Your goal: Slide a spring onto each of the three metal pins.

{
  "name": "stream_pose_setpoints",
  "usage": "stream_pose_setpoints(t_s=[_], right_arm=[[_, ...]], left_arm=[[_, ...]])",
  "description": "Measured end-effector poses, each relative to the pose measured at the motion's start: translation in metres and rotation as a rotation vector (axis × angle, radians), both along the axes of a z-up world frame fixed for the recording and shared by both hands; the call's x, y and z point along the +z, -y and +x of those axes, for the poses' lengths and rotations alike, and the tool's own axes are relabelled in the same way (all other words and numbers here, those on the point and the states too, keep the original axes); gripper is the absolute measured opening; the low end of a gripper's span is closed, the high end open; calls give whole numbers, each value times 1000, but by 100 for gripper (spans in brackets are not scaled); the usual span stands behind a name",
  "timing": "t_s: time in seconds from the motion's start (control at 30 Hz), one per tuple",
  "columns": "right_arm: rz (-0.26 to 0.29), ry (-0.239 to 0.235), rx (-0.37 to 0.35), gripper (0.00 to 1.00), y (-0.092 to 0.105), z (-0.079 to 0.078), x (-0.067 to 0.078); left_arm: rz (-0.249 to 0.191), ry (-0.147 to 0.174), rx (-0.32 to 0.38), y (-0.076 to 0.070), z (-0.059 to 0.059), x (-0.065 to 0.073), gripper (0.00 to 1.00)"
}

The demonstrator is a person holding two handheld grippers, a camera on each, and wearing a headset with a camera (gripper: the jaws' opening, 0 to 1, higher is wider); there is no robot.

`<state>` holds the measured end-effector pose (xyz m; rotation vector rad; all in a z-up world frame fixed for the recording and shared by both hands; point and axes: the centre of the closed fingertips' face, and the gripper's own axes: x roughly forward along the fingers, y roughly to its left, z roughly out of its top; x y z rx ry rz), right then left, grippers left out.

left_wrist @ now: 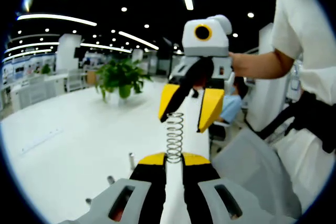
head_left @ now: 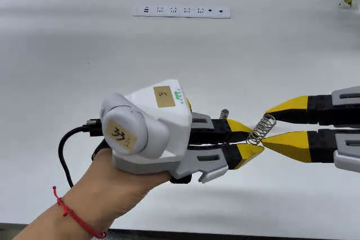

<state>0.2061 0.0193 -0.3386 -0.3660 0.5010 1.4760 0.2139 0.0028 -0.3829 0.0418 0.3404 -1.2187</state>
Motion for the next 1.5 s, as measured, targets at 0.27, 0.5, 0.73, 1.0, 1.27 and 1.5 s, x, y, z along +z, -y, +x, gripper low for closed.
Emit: stream_pose_setpoints(t_s=[0.27, 0.5, 0.73, 1.0, 1.27, 1.5], right_arm=[[-233, 91, 252, 28, 1, 4, -6], [-402, 128, 471, 26, -6, -6, -15], [-502, 154, 589, 20, -6, -9, -29], [-581, 167, 650, 16, 1, -7, -36], [-602, 164, 672, 14, 3, -7, -37], [-606, 168, 675, 12, 3, -6, -37]], left_arm=[[25, 7, -10, 1, -2, -5, 10], [11, 4, -5, 4, -2, -5, 10], [1, -5, 0, 6, -3, -6, 10], [-7, -7, -7, 7, -3, -6, 10], [-15, -6, -12, 9, -3, -5, 10], [-18, -5, -15, 9, -3, -5, 10]])
